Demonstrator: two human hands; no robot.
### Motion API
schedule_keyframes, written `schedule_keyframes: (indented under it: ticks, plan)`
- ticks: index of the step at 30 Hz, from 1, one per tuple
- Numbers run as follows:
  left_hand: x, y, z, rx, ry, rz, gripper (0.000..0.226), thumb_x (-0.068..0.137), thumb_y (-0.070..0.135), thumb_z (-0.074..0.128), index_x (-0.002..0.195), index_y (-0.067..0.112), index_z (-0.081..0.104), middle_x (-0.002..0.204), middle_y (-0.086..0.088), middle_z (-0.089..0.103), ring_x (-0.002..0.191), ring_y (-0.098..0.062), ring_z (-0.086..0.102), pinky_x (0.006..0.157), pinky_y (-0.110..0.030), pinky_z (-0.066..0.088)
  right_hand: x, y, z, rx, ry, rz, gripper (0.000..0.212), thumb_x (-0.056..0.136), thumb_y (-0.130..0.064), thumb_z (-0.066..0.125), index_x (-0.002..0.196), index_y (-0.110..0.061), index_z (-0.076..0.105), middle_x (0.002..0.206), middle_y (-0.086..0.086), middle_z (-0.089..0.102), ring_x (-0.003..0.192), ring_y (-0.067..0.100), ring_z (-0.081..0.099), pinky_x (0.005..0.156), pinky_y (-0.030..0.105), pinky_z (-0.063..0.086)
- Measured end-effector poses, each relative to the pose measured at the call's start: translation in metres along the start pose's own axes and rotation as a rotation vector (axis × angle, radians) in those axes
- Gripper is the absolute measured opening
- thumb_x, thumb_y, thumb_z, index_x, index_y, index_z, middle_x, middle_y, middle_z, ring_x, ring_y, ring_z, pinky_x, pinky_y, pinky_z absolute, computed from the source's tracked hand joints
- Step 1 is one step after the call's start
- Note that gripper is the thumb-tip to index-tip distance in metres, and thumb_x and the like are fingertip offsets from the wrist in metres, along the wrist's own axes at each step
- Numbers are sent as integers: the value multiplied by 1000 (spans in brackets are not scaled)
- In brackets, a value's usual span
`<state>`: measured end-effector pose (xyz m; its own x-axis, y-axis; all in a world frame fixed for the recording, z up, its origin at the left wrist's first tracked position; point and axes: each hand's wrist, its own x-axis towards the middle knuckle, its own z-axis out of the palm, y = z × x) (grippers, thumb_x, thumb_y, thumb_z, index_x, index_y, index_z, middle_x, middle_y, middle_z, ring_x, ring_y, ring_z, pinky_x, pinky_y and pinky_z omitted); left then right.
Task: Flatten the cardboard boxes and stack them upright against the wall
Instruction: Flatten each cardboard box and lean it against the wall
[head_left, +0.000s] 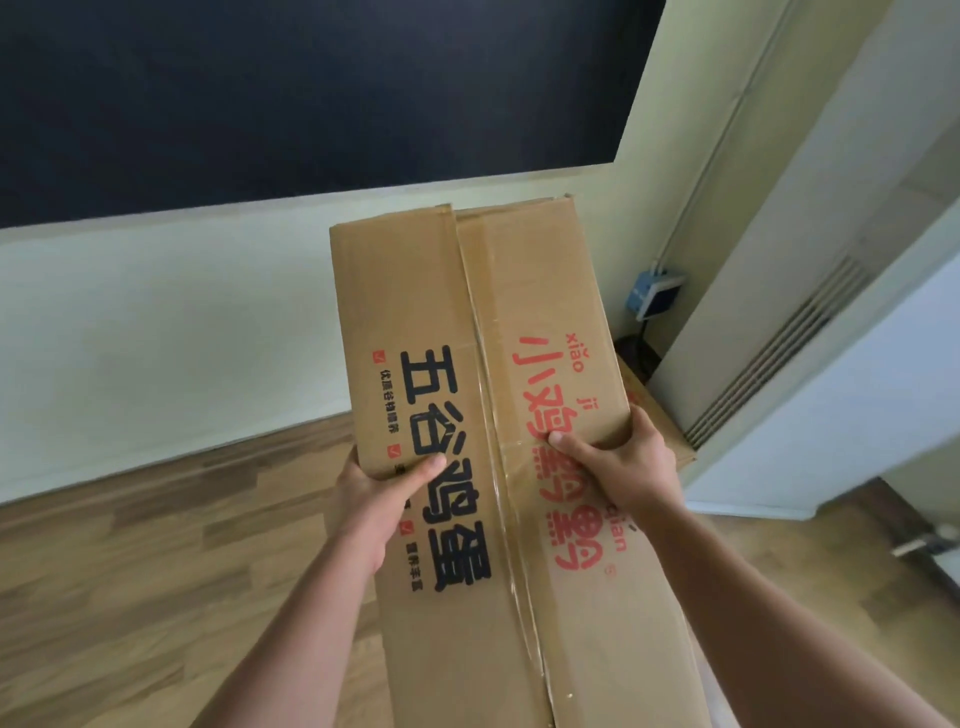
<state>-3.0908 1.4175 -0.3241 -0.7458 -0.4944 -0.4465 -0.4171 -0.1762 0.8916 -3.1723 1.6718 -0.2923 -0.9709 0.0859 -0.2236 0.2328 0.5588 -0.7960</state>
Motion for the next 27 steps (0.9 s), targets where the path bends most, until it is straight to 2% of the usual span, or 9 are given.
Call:
schedule_keyframes:
  ticks: [2,5,7,10,13,16,19,24,27]
  plan:
    - [35,4,28,-14,-4,-21,91,51,43,92,131,22,55,112,7,68,102,-15,61,96,-39,46,46,4,1,1,-27,21,110,55,-76,89,146,-30,48,113,-12,63,89,9,64,67,29,55]
    - [81,6,63,-24,6,-53,87,60,33,93,136,16,55,113,4,68,95,-11,59,91,-36,43,109,14,7,3,-71,51,105,57,-72,90,144,-30,48,108,-13,63,82,1,63,61,26,54]
    - [117,2,86,-2,32,-86,91,55,37,93,136,17,56,114,3,70,97,-12,60,88,-35,43,156,23,17,-2,-112,83,105,58,-69,91,145,-29,47,112,-11,64,86,6,65,60,25,53]
    - [164,-7,114,10,73,-121,97,46,43,92,133,18,58,115,3,72,106,-18,64,82,-31,45,218,37,35,-24,-154,105,105,54,-72,90,141,-30,47,113,-10,65,95,14,70,70,35,63]
    - [215,-22,148,12,120,-158,90,46,40,91,127,20,59,110,4,71,95,-8,61,72,-25,43,288,57,58,-60,-223,117,100,52,-71,91,133,-31,48,106,-13,65,93,13,71,75,39,65]
    - [255,-36,177,24,167,-186,82,46,39,89,120,22,58,105,6,70,90,-5,58,81,-31,47,345,77,76,-86,-256,124,103,40,-80,85,124,-32,50,107,-9,69,93,16,74,78,45,66]
    - [299,-61,206,46,209,-231,88,44,43,91,124,20,61,108,5,72,98,-13,63,88,-38,48,399,103,97,-127,-289,142,107,36,-83,81,124,-31,50,105,-9,69,89,14,73,75,41,65]
    - [373,-116,240,65,233,-301,100,37,48,91,128,18,62,112,2,73,105,-19,66,87,-38,51,470,166,145,-167,-324,196,100,50,-75,88,130,-30,49,104,-11,67,86,11,70,72,38,64]
    - [409,-146,250,60,200,-311,86,48,41,92,125,19,62,109,5,72,95,-10,64,72,-28,47,496,203,171,-176,-296,215,103,56,-72,89,139,-27,48,109,-8,67,91,15,70,73,38,63]
